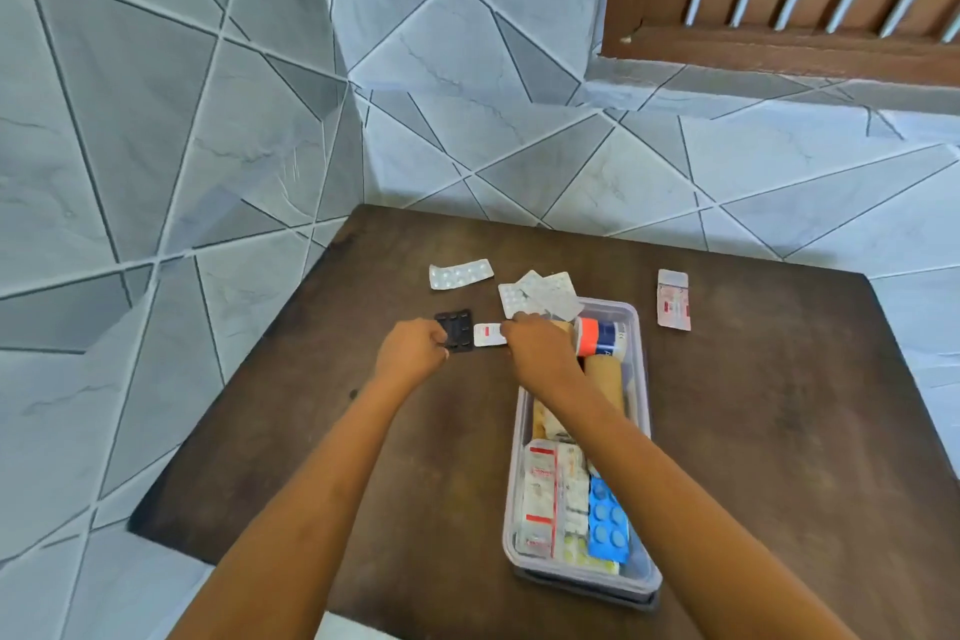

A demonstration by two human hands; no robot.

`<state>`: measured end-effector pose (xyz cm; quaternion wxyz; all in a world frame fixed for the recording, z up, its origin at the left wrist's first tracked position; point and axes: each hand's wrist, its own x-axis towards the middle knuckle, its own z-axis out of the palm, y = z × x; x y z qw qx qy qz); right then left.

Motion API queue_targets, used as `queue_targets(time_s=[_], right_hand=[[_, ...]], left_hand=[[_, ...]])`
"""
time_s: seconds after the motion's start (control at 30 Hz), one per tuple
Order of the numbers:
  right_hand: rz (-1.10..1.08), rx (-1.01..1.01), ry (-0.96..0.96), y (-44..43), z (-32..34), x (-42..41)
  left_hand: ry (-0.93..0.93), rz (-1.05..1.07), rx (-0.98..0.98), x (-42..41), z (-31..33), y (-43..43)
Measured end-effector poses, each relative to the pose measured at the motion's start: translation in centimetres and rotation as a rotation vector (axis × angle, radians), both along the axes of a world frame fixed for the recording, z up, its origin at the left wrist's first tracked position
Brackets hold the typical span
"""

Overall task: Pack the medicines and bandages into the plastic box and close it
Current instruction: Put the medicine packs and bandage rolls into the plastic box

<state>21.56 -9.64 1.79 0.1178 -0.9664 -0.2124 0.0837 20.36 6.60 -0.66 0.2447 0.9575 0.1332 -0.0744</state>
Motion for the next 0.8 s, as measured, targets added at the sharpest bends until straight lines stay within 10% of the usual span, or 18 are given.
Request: queue_targets(time_s=[0.47,0.8], right_hand=[[-0.238,-0.144,0.214,6.3,-5.7,7.7],[-0.24,-0.032,-0.014,5.9,-2.5,7.0]], left_hand=[[0.229,-0.255,0.055,9.8,-5.4,3.2],[0.088,-0.098,-0.025,8.6,-5.5,4.0]])
